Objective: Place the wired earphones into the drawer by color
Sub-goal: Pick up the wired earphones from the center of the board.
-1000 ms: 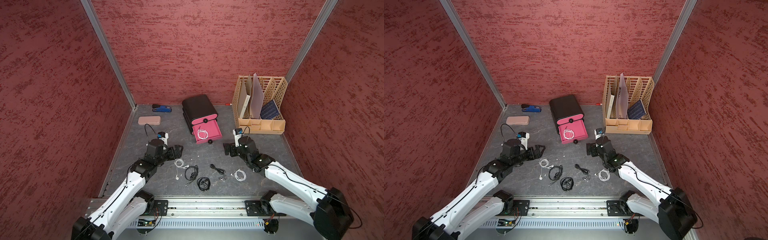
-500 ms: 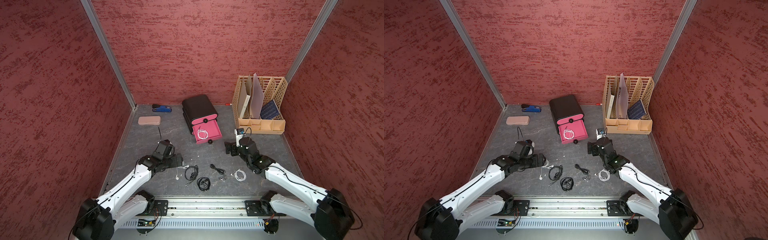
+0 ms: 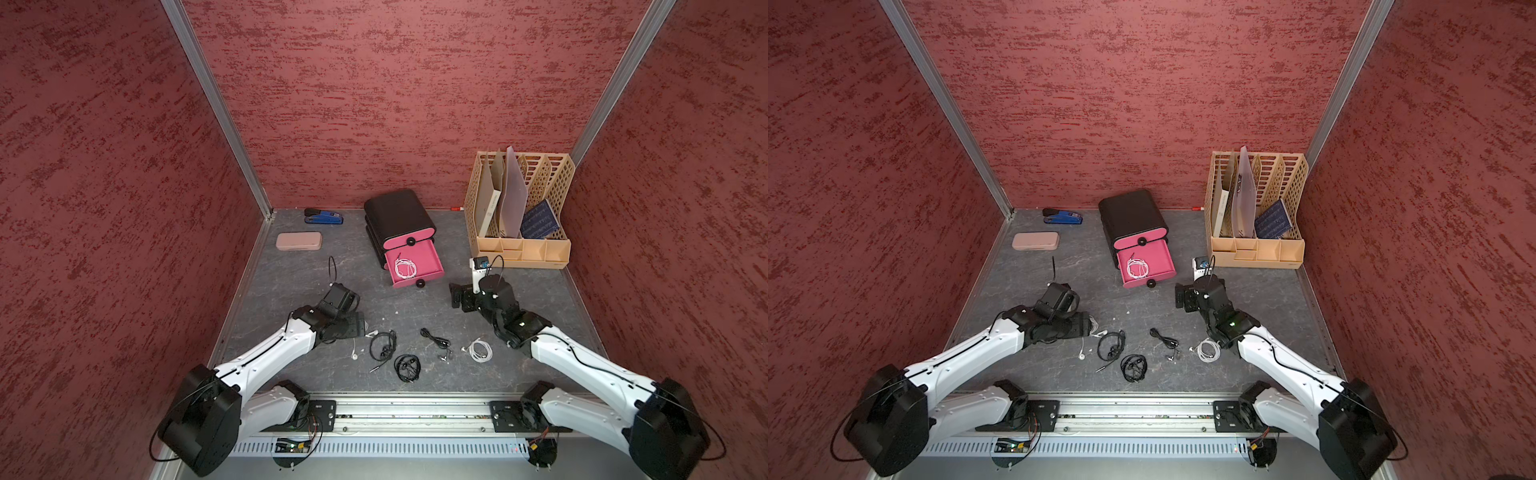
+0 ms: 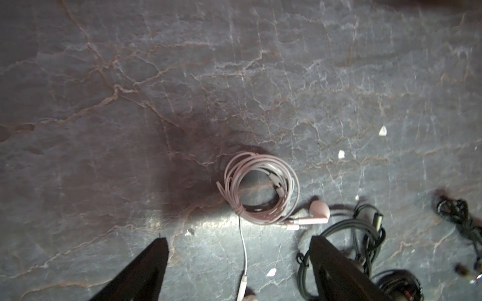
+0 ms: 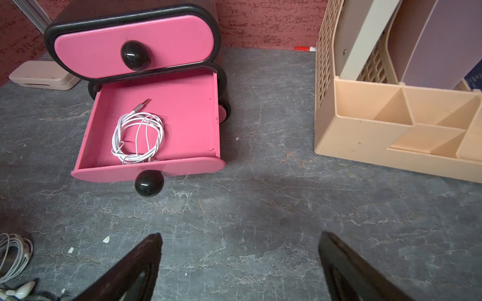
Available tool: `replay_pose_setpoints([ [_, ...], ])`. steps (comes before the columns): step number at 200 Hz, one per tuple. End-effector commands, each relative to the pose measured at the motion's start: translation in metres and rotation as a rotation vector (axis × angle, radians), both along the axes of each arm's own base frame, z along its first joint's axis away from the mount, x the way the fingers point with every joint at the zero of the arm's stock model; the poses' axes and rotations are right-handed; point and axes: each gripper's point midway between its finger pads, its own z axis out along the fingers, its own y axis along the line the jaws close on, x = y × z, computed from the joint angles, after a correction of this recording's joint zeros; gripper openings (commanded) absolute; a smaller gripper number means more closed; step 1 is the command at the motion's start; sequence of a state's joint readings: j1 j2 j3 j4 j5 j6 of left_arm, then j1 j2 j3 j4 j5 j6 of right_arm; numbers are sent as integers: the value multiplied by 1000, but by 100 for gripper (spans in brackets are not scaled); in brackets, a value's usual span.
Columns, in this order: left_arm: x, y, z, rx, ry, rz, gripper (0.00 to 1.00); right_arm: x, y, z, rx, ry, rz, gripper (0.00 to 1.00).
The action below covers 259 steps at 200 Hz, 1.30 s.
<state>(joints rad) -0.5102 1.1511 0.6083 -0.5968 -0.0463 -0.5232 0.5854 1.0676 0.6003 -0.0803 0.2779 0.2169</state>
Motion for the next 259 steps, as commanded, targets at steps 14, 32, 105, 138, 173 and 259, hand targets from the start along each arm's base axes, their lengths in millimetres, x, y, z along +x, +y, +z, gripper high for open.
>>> replay_pose_setpoints([
  [14,15,2,-6,-24,-33,46,75,1,-5,4,-8,-26,-16,98],
  [32,17,3,-11,-28,-22,53,70,1,-6,3,-8,-26,-18,99],
  [105,21,1,-25,-19,19,52,48,1,-5,4,-8,-27,-16,99],
  [138,21,-1,-30,-11,49,44,37,0,-6,4,-9,-29,-16,99],
  [173,20,-2,-34,0,69,41,29,0,-6,5,-7,-31,-18,98],
  [259,22,-6,-36,3,73,24,6,0,-6,5,-10,-33,-17,98],
])
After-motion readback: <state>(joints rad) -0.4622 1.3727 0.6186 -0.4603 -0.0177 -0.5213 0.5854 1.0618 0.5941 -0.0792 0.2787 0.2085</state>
